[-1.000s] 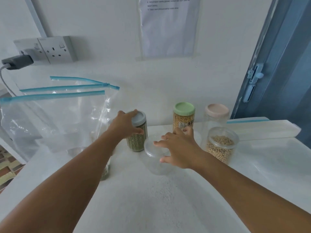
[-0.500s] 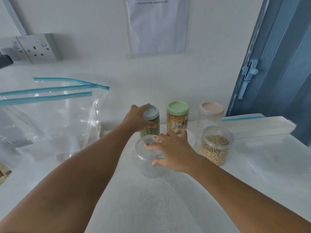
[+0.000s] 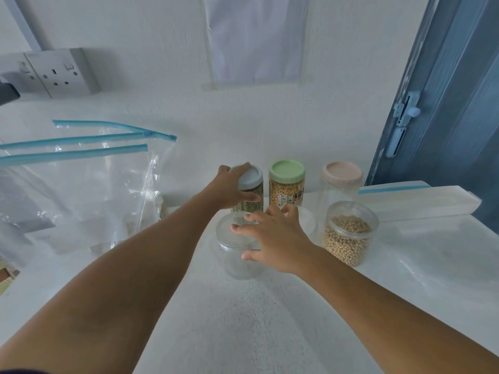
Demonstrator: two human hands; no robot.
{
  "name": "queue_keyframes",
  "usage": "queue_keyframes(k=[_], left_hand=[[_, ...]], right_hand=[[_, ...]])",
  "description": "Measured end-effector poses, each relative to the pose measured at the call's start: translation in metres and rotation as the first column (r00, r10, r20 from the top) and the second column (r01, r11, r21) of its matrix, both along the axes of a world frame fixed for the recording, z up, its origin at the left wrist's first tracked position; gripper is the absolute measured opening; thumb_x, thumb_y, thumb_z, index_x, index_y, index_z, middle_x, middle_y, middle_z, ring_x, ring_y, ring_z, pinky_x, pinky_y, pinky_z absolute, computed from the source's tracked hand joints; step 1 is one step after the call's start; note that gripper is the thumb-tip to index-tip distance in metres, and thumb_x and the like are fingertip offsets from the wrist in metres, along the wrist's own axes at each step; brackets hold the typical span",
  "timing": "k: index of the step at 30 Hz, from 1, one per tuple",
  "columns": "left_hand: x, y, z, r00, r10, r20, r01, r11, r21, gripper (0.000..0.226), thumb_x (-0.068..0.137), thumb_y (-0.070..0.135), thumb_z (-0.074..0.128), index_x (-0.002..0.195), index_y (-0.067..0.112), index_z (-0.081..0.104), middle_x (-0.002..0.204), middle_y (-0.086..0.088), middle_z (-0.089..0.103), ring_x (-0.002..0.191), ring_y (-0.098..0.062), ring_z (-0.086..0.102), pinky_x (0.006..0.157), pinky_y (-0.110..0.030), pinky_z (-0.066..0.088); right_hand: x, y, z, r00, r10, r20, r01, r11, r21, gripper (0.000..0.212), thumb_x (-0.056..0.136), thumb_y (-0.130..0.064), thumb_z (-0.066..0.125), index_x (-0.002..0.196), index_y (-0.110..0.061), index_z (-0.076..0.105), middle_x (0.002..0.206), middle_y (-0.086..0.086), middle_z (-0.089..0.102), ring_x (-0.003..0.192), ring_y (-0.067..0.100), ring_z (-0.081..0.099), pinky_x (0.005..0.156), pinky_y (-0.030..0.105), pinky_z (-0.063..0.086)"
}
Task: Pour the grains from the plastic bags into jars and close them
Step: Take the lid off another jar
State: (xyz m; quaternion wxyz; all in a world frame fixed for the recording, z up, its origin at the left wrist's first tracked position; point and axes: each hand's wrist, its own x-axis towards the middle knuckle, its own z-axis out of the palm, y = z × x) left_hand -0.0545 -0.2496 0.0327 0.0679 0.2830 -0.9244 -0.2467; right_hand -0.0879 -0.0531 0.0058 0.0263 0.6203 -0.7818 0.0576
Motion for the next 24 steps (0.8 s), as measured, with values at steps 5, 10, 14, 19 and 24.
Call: queue_keyframes(k=[5,10,14,19,24], left_hand=[[0.039,0.023,0.009,0.991,0.062,-0.115,-0.074,0.991,-0.107,0.092,0.097,0.038,0.07,0.165,0.034,0.01,0.167,-0.018,0.011,0.152,-0.045,0.017,0.121,-0.057,0.025],[0.107,0.039,-0.001,1.0,-0.027,-0.01,0.026,0.994,-0.102,0.065,0.093,0.024,0.065,0.152,0.034,0.04,0.151,-0.009,0.041,0.139,-0.034,0.04,0.116,-0.049,0.037],[0.12,0.052,0.001,0.973,-0.175,0.152,0.185,0.981,-0.057,0.077,0.092,0.035,0.072,0.157,0.044,0.033,0.167,0.006,0.023,0.154,-0.023,0.017,0.123,-0.047,0.021],[0.104,0.056,-0.011,0.969,-0.191,0.154,0.212,0.968,-0.132,0.084,0.083,0.07,0.07,0.157,0.045,0.038,0.167,0.007,0.033,0.152,-0.024,0.024,0.123,-0.046,0.021],[0.096,0.055,-0.031,0.98,-0.166,0.11,0.187,0.958,-0.217,0.067,0.089,0.064,0.068,0.151,0.045,0.049,0.16,0.002,0.043,0.142,-0.028,0.032,0.12,-0.045,0.028]], right_hand=[[-0.004,-0.001,-0.003,1.0,-0.012,0.006,0.012,1.0,-0.006,0.066,0.096,-0.063,0.055,0.157,-0.048,0.032,0.164,-0.007,0.034,0.144,0.023,0.03,0.114,0.055,0.012],[-0.013,0.006,-0.003,0.999,-0.055,-0.001,0.055,0.997,-0.045,0.085,0.086,-0.075,0.058,0.158,-0.041,0.028,0.164,-0.007,0.031,0.148,0.022,0.027,0.119,0.055,0.006],[-0.034,0.025,0.004,0.989,-0.142,0.028,0.144,0.986,-0.087,0.092,0.079,-0.087,0.054,0.156,-0.043,0.03,0.158,-0.012,0.036,0.144,0.017,0.031,0.118,0.053,0.011],[-0.049,0.042,0.002,0.96,-0.278,-0.031,0.279,0.96,0.035,0.086,0.087,-0.085,0.043,0.158,-0.04,0.027,0.165,-0.003,0.028,0.149,0.025,0.028,0.12,0.061,0.003],[-0.048,0.047,-0.004,0.95,-0.308,-0.046,0.311,0.948,0.075,0.082,0.091,-0.082,0.038,0.16,-0.04,0.023,0.167,-0.001,0.027,0.149,0.026,0.03,0.119,0.062,0.005]])
